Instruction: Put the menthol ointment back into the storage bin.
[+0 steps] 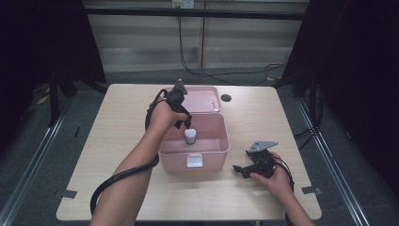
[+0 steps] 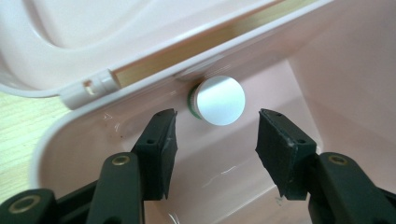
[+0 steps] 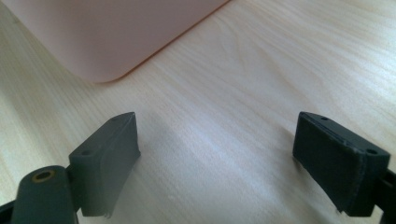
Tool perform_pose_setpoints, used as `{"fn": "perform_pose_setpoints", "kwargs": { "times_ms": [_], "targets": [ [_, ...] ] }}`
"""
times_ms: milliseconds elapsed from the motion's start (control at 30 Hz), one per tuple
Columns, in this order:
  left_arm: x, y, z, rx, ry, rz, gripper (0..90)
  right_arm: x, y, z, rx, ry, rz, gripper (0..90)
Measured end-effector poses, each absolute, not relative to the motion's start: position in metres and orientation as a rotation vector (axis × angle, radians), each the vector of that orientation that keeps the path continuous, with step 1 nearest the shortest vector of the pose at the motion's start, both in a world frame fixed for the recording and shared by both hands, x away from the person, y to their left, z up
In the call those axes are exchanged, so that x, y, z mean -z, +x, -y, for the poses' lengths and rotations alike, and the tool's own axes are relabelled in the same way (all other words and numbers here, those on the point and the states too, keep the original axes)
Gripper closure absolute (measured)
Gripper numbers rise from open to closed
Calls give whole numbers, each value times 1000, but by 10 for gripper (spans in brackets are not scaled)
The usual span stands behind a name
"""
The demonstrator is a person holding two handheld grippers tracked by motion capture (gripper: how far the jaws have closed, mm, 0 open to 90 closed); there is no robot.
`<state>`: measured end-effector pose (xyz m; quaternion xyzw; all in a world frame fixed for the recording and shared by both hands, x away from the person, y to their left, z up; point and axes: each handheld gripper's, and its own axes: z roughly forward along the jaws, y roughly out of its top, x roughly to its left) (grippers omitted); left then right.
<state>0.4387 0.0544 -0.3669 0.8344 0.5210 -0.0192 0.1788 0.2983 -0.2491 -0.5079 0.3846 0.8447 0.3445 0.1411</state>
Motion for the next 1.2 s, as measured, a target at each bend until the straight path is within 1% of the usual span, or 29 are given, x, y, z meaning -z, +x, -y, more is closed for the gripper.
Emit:
{"fn": "perform_pose_setpoints", "kwargs": {
  "times_ms": [133, 233, 300, 333, 367, 433, 567, 833, 1033, 1067, 1200],
  "targets": [
    [362, 438, -58, 54, 2364, -1474, 474, 505, 297, 250, -960, 1115, -2462, 149],
    [359, 437, -61, 51, 2354, -1472, 475, 498, 295, 251, -925, 1085, -2487, 183],
    [357, 437, -63, 53, 2348, -1473, 476, 496, 295, 252, -939, 1101, -2493, 188],
    [355, 437, -65, 55, 2349, -1468, 476, 492, 294, 253, -965, 1111, -2499, 240],
    [355, 437, -65, 55, 2349, -1468, 476, 492, 294, 253, -965, 1111, -2499, 240],
    [351, 437, -69, 45, 2349, -1463, 476, 487, 291, 252, -992, 1096, -2522, 303],
    [346, 435, -72, 37, 2342, -1461, 476, 482, 289, 252, -1000, 1094, -2540, 335],
    [337, 434, -81, 35, 2336, -1463, 476, 473, 284, 248, -986, 1110, -2604, 432],
    [333, 434, -87, 36, 2323, -1472, 475, 464, 279, 242, -987, 1076, -2649, 520],
    [333, 434, -87, 36, 2323, -1472, 475, 464, 279, 242, -987, 1076, -2649, 520],
    [331, 432, -91, 39, 2326, -1470, 474, 459, 276, 239, -995, 1074, -2664, 566]
  ]
}}
